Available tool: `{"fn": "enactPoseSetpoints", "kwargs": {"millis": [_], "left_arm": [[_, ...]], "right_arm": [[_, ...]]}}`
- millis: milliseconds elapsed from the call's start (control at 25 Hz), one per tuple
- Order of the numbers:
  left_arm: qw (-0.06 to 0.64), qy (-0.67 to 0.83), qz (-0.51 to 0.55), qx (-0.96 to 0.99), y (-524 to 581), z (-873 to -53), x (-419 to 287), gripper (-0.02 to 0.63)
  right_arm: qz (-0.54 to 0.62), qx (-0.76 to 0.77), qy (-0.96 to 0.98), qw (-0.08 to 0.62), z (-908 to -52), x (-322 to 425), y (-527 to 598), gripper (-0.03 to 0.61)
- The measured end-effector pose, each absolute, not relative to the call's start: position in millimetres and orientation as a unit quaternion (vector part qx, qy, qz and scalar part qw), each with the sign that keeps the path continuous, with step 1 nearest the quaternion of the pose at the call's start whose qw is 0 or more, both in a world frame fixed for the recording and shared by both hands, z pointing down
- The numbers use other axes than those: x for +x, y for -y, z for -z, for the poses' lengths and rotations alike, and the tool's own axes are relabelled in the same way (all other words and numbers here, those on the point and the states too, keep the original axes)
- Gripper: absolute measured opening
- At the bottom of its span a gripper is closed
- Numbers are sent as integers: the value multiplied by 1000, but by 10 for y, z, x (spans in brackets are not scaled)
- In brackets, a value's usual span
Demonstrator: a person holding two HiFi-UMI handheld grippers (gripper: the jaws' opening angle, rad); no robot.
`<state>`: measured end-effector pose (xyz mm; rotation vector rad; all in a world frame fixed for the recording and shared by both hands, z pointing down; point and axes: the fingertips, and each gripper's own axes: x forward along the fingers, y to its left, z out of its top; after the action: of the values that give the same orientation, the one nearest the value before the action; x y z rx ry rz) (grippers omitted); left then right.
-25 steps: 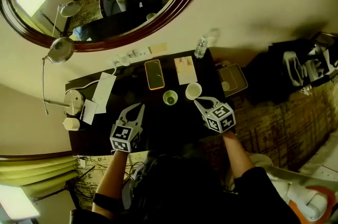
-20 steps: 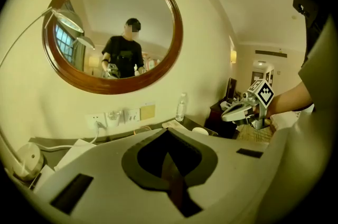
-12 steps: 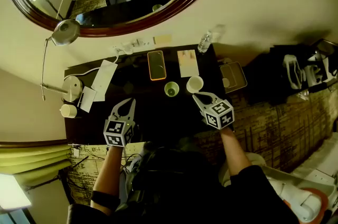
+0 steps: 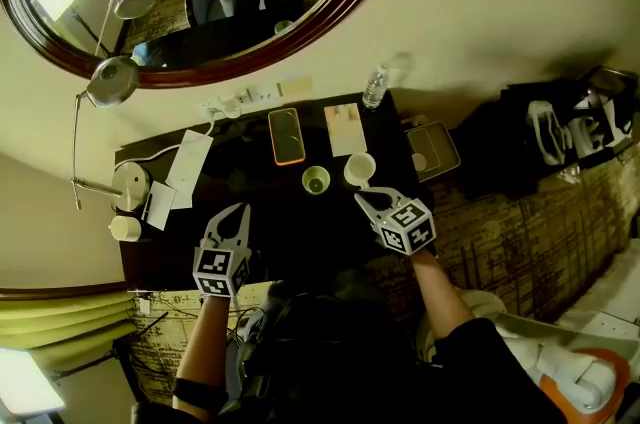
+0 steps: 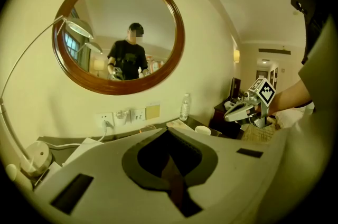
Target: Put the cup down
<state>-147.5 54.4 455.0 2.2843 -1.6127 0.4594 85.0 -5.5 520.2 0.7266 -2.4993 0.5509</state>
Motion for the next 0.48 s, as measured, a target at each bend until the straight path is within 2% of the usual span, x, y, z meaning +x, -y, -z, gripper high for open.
{"fn": "enactPoseSetpoints", "kwargs": {"millis": [360,480], "left_arm": [[142,556,-162,802,-434,-4506,-1396,2],[143,558,-166,800,-404,-4531,-1398,2]], "right_arm": [[-189,298,901,251,-5365,999,180,29],[-190,301,899,256,-5366,1012,233,118]]}}
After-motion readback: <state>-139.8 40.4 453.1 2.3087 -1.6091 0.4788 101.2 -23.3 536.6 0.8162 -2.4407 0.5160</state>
